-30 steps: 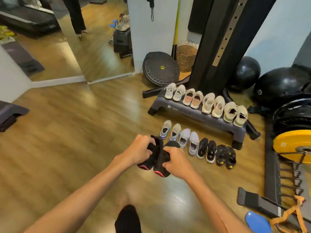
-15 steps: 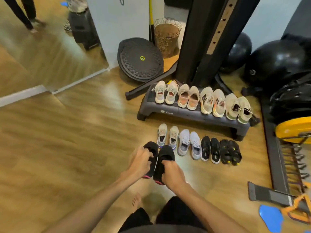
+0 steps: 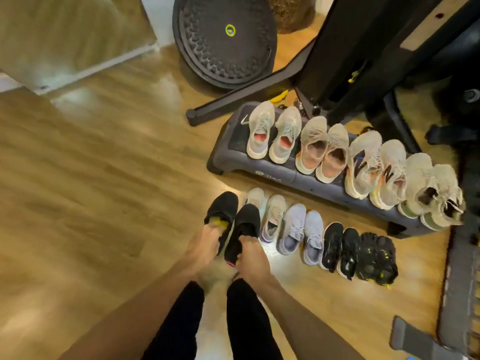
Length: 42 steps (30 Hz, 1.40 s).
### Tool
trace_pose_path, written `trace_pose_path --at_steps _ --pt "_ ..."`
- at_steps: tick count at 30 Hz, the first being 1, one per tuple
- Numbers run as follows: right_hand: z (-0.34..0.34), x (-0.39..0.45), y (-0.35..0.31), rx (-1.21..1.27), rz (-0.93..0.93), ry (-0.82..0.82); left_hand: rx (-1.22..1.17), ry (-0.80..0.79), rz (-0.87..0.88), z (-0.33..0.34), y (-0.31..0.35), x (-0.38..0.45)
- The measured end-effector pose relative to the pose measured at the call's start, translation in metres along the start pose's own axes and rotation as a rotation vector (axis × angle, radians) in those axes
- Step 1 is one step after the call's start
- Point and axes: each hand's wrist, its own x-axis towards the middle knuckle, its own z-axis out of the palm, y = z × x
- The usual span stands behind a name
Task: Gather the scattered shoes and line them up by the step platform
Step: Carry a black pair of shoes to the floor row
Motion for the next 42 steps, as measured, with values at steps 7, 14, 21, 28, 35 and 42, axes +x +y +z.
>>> trace_pose_path --at_steps 7,14,21,28,35,42 --pt "0.075 0.162 0.046 0.180 0.066 -0.041 -0.089 -0.142 -0.022 0.097 -0.063 0.149" --pt "0.186 0.300 0.101 -0.192 -0.161 0.034 0.037 -0.144 0.072 0.219 -0.131 0.272" --pt "0.238 0.364 0.134 -0.451 -0.255 0.094 -0.060 0.010 -0.029 0.288 -0.157 0.319" --pt "0.239 0.366 0.141 -0.161 -0.093 -0.297 -0.096 -0.198 -0.031 0.283 -0.158 0.308" --pt "0.122 0.332 0.103 0.090 -0.194 -0.051 -0.273 0.147 0.066 0.156 -0.101 0.312" --pt "-0.079 0.244 0.018 0.396 -0.422 0.342 -0.541 0.504 0.295 -0.053 -0.014 0.263"
